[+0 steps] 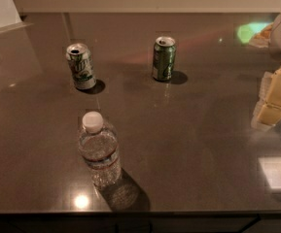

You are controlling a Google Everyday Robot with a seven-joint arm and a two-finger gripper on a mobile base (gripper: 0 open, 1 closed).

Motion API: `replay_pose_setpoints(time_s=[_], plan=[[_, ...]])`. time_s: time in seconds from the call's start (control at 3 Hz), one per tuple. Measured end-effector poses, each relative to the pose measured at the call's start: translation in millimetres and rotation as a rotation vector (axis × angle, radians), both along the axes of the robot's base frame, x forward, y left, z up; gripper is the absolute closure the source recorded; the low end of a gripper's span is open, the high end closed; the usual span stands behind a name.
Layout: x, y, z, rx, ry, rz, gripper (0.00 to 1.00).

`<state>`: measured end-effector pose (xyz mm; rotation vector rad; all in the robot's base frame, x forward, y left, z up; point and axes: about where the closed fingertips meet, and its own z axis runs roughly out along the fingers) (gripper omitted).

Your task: Move green can near water bottle

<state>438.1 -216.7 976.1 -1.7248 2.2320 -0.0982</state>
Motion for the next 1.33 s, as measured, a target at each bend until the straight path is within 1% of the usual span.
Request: replay_pose_setpoints(time_s=[0.33,0.67,1.0,1.33], plan=[[0.1,0.0,0.0,0.000,0.000,0.000,0.00],[8.0,5.6,-1.1,0.020,0.000,0.011,0.00],[29.9,20.2,-2.3,0.077,-0.019,0.041,0.00],[70.4,36.5,-7.2,0.152,-0.056,0.040,0.00]])
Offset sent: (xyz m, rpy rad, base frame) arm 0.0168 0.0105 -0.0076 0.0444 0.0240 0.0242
